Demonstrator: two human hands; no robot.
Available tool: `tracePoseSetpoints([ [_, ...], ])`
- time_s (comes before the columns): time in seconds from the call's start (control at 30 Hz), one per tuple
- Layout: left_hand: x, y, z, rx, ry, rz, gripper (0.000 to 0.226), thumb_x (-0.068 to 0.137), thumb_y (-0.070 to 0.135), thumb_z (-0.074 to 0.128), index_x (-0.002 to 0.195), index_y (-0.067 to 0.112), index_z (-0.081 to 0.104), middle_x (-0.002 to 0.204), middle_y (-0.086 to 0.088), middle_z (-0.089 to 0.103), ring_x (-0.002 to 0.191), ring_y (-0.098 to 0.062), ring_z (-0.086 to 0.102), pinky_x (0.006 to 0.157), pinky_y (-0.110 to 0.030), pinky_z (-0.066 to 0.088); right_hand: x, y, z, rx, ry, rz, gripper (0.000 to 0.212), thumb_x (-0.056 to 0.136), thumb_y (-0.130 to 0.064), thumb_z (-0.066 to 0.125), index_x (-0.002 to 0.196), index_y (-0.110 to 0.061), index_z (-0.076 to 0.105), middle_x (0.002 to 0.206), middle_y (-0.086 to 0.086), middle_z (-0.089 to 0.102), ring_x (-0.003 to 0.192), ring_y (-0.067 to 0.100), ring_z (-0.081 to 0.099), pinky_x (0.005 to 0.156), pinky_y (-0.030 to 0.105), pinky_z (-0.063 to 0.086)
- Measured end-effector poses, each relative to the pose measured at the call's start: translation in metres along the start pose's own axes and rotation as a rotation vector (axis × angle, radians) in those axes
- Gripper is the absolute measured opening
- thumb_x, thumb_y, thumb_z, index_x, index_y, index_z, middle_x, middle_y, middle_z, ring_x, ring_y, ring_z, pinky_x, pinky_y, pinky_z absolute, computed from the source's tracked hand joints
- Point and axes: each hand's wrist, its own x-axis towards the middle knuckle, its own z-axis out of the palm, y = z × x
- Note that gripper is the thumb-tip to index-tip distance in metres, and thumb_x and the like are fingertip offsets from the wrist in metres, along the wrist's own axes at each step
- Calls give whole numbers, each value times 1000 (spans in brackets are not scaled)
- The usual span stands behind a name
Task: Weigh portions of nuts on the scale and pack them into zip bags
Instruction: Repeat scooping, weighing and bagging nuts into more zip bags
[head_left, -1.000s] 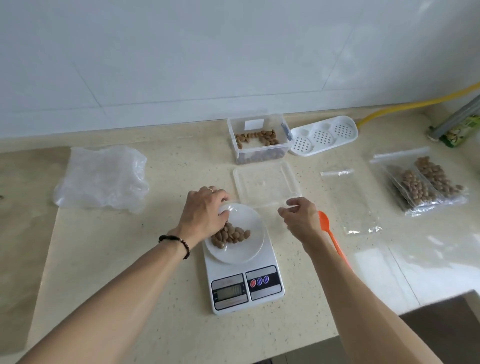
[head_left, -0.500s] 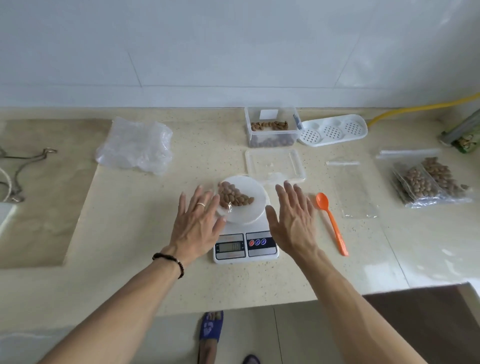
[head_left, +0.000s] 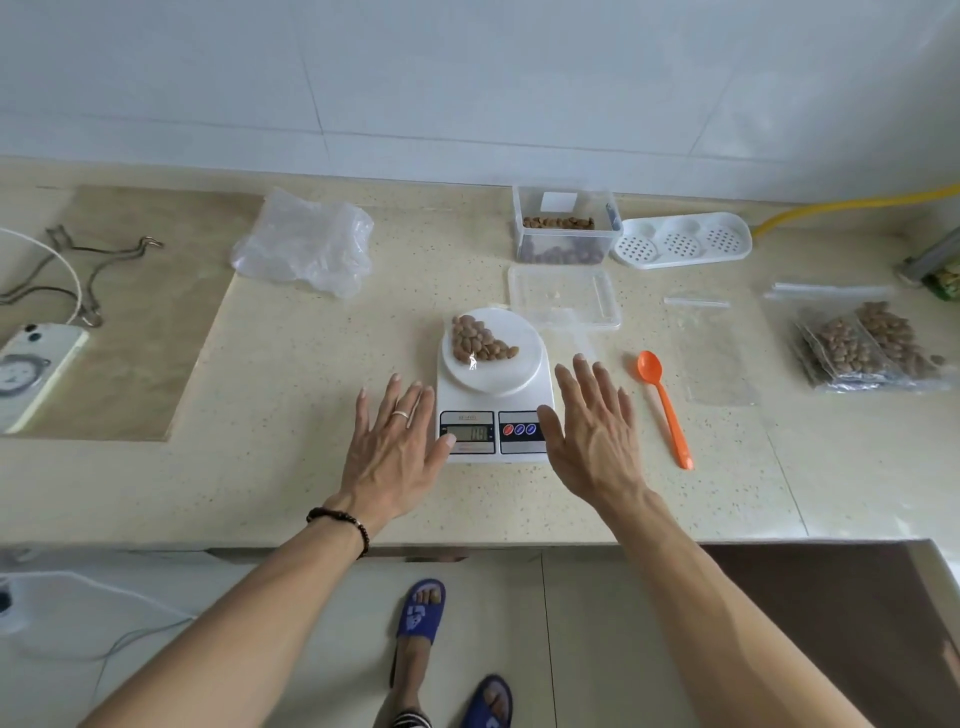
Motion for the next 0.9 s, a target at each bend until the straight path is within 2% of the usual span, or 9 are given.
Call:
tracePoseSetpoints([
  [0.13,-6,0,6,1,13,-9,85,90,61,-1,152,8,24,159,-11,26,150,-28,6,117,-53,-7,-3,1,1,5,-14,-5,69,96,-54,13,156,-21,16,165,3,3,152,23,-3,121,45,1],
  [0.3,-7,1,7,-1,4,-22,85,90,61,-3,153,9,20,160,-10,22,151,-26,2,116,-51,-10,-4,0,0,5,-18,-8,71,94,-55,10,156,-21,14,165,2,0,152,22,-4,121,44,0],
  [0.57,1,0,3,-19,7,-20,86,89,61,-4,154,10,18,161,-9,20,151,-26,-1,117,-50,-9,4,-2,1,17,-28,-6,63,102,-51,19,156,-20,14,165,3,1,152,22,-3,122,44,-1],
  [0.73,11,1,-4,-39,8,-4,85,89,61,-2,153,9,21,161,-10,21,151,-26,0,117,-50,-8,14,-1,-1,58,-20,10,72,94,-56,11,156,-19,18,165,4,4,152,23,0,122,45,4],
  [0.83,29,3,-13,-58,33,24,84,90,60,1,152,8,23,160,-11,23,151,-27,1,118,-52,-6,23,0,-8,103,-1,45,69,96,-56,14,155,-19,20,165,5,7,152,24,3,121,45,8],
  [0.9,48,5,-22,-59,44,51,84,90,60,1,153,9,22,159,-11,26,150,-27,3,119,-53,-4,31,2,-14,168,13,96,61,102,-50,24,154,-19,23,165,6,10,152,25,6,121,45,10],
])
